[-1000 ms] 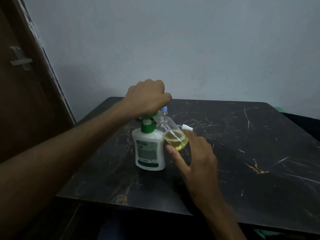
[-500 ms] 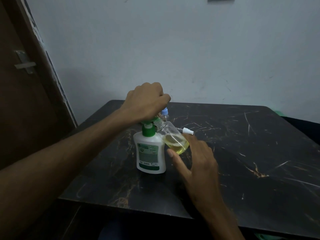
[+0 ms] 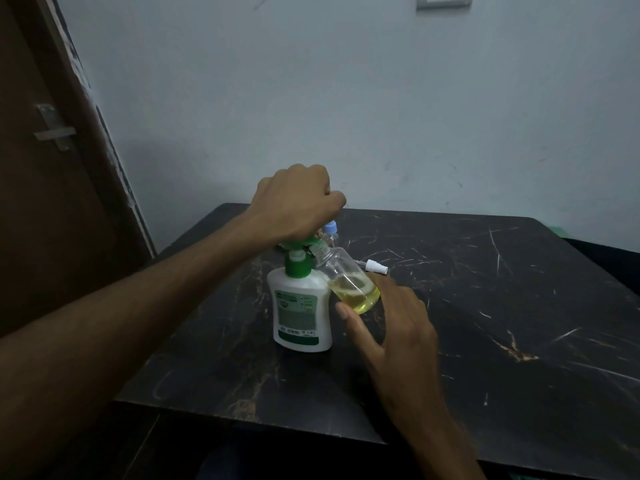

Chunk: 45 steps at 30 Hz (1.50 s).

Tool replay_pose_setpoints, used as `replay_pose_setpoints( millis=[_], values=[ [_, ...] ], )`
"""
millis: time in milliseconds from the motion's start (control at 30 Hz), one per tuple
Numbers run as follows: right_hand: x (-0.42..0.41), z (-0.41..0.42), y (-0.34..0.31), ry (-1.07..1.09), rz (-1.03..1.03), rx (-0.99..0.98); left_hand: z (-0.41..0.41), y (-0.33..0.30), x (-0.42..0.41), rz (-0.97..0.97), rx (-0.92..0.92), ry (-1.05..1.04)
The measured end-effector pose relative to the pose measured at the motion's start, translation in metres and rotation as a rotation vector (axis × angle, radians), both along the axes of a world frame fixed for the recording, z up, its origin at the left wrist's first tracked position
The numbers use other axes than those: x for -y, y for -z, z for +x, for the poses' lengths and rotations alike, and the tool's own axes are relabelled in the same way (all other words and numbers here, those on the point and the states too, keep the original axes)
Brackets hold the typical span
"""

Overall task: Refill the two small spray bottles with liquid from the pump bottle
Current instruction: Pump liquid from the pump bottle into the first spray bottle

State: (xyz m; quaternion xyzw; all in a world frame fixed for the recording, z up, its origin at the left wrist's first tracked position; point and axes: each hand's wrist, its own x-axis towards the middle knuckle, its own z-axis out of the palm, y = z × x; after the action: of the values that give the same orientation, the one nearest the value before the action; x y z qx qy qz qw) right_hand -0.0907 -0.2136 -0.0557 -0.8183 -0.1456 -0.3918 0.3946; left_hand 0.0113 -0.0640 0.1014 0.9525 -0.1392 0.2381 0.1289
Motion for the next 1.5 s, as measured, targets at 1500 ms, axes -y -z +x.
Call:
replay_pose_setpoints(
  millis=[1500],
  values=[
    [-0.0015, 0.0004, 0.0018, 0.024, 0.008, -0.007, 0.0004, 0.0016, 0.0008, 0.114, 0.046, 0.104]
  ],
)
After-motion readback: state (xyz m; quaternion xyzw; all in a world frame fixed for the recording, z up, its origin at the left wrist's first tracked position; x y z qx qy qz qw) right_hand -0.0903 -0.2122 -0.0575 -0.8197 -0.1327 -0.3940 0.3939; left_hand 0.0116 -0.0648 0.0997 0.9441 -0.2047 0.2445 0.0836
